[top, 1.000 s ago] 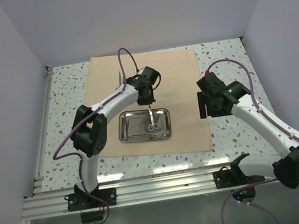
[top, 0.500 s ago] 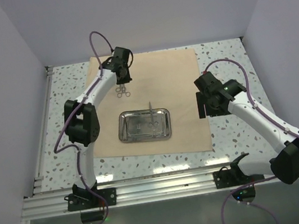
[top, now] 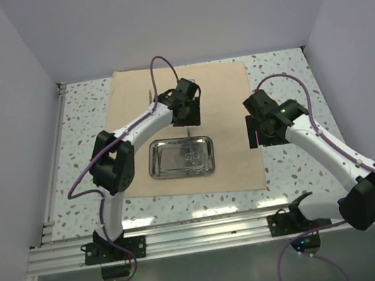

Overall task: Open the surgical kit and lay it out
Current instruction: Pick up the medical item from the surgical kit.

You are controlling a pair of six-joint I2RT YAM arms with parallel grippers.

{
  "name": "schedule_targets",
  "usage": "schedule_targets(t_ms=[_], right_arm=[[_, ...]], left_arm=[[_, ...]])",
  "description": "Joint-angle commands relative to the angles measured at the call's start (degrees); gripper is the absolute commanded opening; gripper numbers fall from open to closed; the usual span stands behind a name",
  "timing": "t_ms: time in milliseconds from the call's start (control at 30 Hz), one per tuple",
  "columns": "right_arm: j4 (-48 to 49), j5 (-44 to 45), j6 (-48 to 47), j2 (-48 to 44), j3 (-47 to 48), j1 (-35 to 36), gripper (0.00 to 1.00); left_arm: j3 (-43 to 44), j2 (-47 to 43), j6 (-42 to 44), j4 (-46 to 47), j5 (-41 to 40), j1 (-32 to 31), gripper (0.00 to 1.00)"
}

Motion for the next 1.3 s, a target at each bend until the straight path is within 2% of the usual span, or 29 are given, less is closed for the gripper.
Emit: schedule_targets(t_ms=[0,267,467,667,867,967,1000,1267], right_arm=[[0.4,0.8,-0.7,-0.2,1.4,-0.2,0.78],[-0.7,1.3,-1.0,-2.4,0.1,-0.2,0.78],[-1.0,1.2,-0.7,-2.5,0.1,-0.2,0.78],[-1.1,1.7,-0.8,-2.3,0.8,-0.2,0.78],[-1.2,1.8,-0.7,-1.7,1.9,-0.2,0.78],[-1.0,2.0,-0.4,-1.4,2.6,-0.2,0.78],[-0.8,2.0,-0.2,-1.3,2.7,-0.2,0.78],[0.0,1.5,0.5,0.5,4.8,-0.2,0.78]], left_arm=[[0.5,-0.2,-1.9,2.6,-0.7,0.8,0.57],[1.4,3.7,-1.5,2.1,-1.7,0.8,0.56],[-0.9,4.2,-2.6,2.2,-2.2,0.7,0.51],[-1.7,5.2,-2.6,2.4,-2.1,0.7,0.34],[-1.0,6.9,-1.8,1.6,-1.7,0.6,0.22],[-0.5,6.8,-1.1,1.1,-1.8,0.6,0.12],[-0.3,6.7,-0.9,0.9,-2.0,0.7,0.00],[8.0,4.6,3.3,-2.9,-3.7,3.1,0.00]])
